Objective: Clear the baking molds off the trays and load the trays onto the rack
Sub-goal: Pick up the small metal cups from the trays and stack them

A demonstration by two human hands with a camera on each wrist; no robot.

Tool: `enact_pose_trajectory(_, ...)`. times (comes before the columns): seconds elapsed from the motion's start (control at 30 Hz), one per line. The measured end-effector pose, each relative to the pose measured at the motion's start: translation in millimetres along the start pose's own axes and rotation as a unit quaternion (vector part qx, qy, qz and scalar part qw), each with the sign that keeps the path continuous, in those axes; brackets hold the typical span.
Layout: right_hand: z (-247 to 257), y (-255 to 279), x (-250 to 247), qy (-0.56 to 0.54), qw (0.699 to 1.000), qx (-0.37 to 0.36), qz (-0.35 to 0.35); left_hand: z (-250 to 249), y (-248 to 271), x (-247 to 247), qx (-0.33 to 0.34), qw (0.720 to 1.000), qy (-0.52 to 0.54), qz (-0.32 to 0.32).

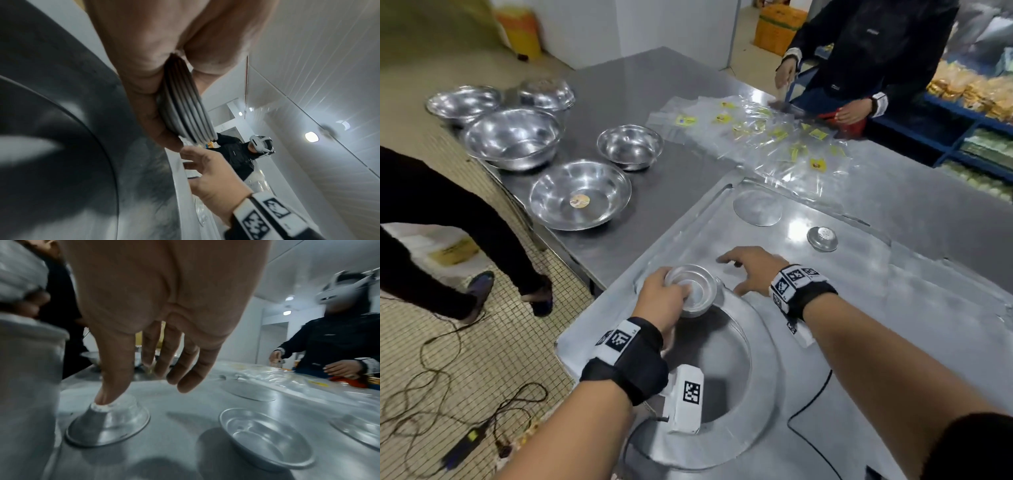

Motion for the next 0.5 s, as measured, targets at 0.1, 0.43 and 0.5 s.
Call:
enact_pose_trajectory(0.1,9,-30,11,0.054,0.997,-0.051,0.029,5,-2,-2,-0.003,1.000,-0.001,-0.010)
enact_pose_trajectory(0.43,13,-57,26,0.144,0.982,-0.119,0.040,8,-1,3,-0.008,0.999,0.013,-0.033)
enact_pose_trajectory(0.5,11,-51,27,0.099,0.989,-0.110,0.018,10,0,5,-0.012,0.999,0.017,-0.033)
Point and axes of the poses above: each hand's wrist, its own y-axis away from the middle knuckle, its own x-axis out of the palm, z = x × y, the point moved 1 cm from there along -y, towards the middle knuckle, and after that the axes turned 8 degrees about z, right-handed, at the moved point
